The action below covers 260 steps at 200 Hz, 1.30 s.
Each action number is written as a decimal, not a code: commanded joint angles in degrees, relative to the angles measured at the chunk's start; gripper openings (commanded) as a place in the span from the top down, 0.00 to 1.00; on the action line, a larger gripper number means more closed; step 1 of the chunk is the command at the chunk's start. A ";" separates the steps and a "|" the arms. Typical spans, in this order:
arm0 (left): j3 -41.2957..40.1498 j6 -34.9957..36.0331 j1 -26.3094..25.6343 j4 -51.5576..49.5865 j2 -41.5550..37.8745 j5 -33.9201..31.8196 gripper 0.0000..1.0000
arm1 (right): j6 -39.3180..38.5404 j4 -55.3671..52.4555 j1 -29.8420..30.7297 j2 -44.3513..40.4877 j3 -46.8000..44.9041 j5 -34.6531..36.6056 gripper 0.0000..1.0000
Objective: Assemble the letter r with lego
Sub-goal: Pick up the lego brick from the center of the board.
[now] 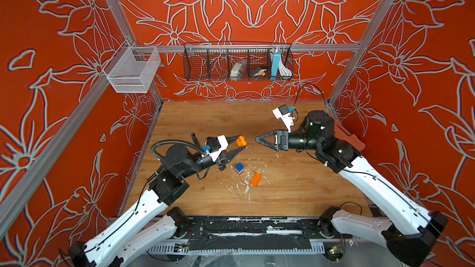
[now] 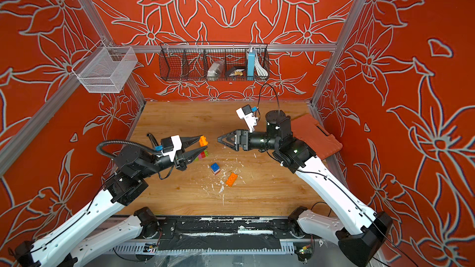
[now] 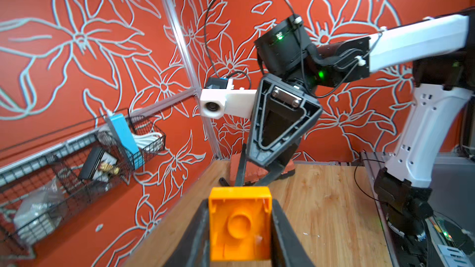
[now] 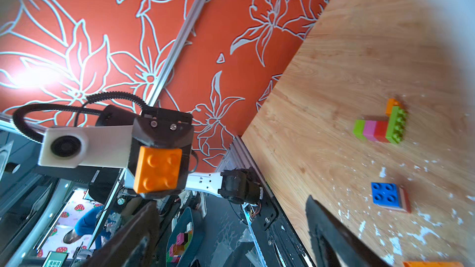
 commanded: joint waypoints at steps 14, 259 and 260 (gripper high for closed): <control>-2.91 3.55 0.48 11.31 0.69 7.48 1.00 | 8.13 13.57 1.91 -1.62 -1.70 -4.15 0.04; 2.86 -6.89 1.26 35.07 12.17 17.47 1.00 | 18.44 27.19 7.93 -1.29 -1.45 -4.34 0.37; 2.86 -6.90 1.29 35.09 12.22 17.48 1.00 | 18.44 27.19 7.95 -1.32 -1.44 -4.31 0.37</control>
